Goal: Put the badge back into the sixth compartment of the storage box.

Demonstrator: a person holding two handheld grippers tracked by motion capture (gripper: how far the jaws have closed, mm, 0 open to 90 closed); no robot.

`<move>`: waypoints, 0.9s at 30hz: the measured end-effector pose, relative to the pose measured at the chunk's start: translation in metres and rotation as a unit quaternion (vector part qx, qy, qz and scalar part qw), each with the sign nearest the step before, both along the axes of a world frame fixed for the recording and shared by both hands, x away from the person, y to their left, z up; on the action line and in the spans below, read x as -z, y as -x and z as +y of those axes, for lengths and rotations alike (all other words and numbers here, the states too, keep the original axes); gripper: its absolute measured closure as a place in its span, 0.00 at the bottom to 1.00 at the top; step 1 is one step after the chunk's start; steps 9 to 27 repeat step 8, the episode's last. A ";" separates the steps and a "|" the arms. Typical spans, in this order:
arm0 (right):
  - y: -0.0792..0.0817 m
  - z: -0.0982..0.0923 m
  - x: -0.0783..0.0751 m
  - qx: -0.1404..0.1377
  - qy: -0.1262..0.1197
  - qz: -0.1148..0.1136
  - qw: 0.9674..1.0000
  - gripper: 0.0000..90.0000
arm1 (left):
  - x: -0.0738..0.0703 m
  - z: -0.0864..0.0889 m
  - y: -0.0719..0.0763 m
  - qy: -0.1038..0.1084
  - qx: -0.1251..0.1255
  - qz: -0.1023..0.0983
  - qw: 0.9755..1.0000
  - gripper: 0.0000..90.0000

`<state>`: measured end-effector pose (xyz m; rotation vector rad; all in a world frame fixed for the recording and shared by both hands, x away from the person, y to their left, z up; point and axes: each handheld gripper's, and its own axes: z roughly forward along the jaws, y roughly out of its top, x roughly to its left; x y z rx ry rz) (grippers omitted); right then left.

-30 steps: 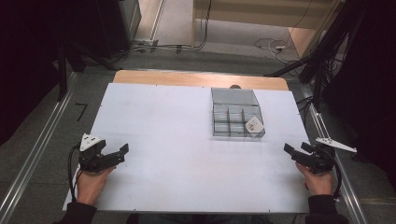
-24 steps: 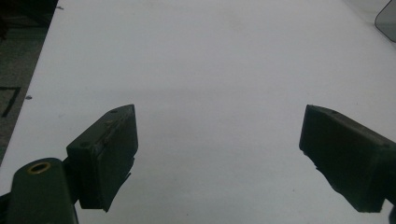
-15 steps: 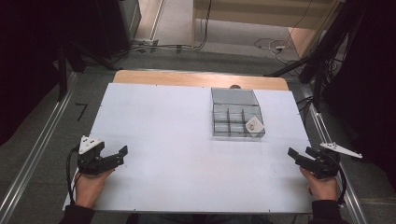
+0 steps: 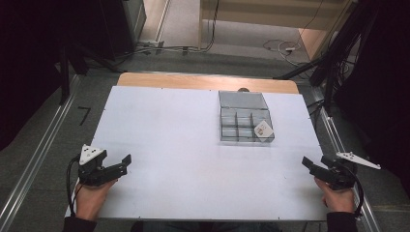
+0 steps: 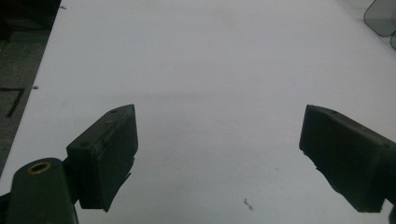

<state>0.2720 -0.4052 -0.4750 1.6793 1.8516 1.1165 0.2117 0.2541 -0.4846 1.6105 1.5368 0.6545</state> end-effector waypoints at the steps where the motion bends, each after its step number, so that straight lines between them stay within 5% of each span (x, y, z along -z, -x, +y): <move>1: 0.001 -0.001 0.000 0.000 0.000 0.001 1.000 0.16 | 0.000 0.000 0.001 -0.001 0.001 0.001 1.000 0.14; 27: 0.007 -0.005 0.005 0.005 0.004 0.012 1.000 0.16 | 0.000 -0.005 0.010 -0.005 0.008 -0.003 1.000 0.13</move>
